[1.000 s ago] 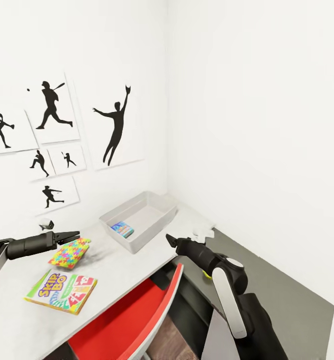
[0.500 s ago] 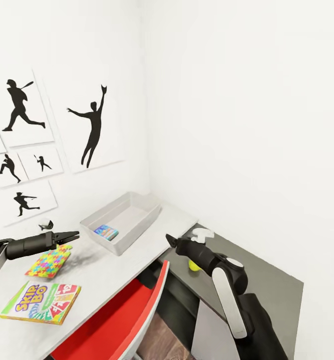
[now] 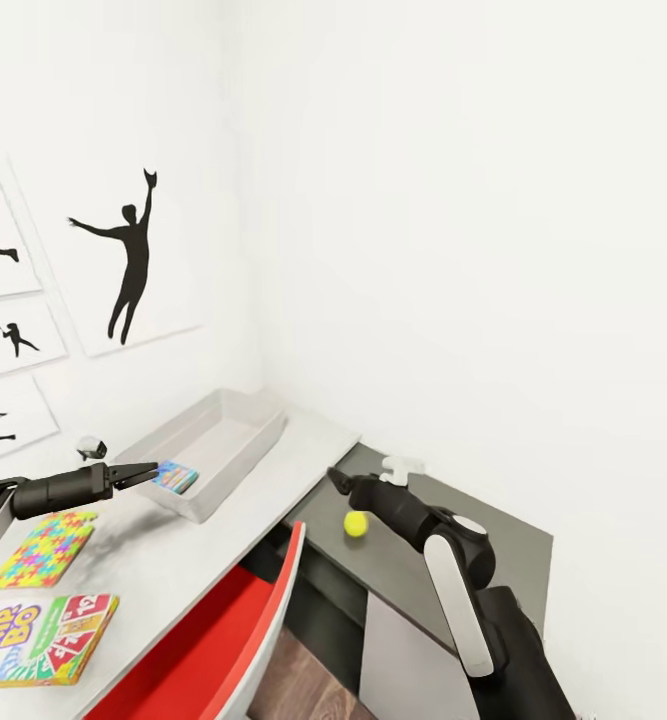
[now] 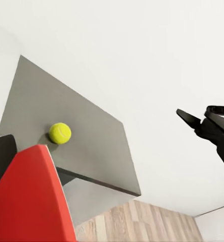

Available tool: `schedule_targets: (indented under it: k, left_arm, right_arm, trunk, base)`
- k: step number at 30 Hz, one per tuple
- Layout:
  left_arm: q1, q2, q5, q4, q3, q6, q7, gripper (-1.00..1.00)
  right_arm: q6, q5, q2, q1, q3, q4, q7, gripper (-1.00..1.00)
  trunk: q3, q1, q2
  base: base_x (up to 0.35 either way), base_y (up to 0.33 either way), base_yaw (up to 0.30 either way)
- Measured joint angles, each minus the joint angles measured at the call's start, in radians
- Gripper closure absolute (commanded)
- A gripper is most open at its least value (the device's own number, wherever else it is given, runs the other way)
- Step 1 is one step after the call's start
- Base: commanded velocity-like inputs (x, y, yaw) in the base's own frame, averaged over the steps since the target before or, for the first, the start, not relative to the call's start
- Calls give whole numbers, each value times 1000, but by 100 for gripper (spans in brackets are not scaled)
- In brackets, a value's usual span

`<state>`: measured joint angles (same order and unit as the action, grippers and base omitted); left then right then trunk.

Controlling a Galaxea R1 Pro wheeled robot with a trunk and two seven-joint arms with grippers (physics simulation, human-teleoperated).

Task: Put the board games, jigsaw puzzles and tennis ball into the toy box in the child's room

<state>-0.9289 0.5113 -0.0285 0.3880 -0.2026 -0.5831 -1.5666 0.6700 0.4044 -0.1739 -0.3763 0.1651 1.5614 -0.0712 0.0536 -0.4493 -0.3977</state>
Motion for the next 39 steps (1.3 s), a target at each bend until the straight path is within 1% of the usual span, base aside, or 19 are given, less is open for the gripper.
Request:
schedule_targets:
  k: [4,11,19,28,39]
  left_arm:
    - [0,-1,0,0,1,1,0,-100]
    - [0,-1,0,0,1,0,0,-100]
    - [0,0,0,1,0,0,0,-100]
    - [0,0,-1,0,0,0,0,-100]
    - [0,0,0,0,1,1,0,-100]
  right_arm:
    - [0,0,0,0,-2,1,-13,-100]
    - [0,-1,0,0,-4,1,-14,-100]
    - [0,0,0,0,-3,1,-16,-100]
    - [0,-1,0,0,-3,1,-16,-100]
    - [0,4,0,0,-8,1,-44,-100]
  trunk:
    - [-5,0,0]
    - [-12,0,0]
    - [-13,0,0]
    - [-13,0,0]
    - [-13,0,0]
  base:
    - [-122,68,-190]
    - [-59,28,-133]
    - [-179,110,-11]
    - [-30,14,0]
    - [-5,2,0]
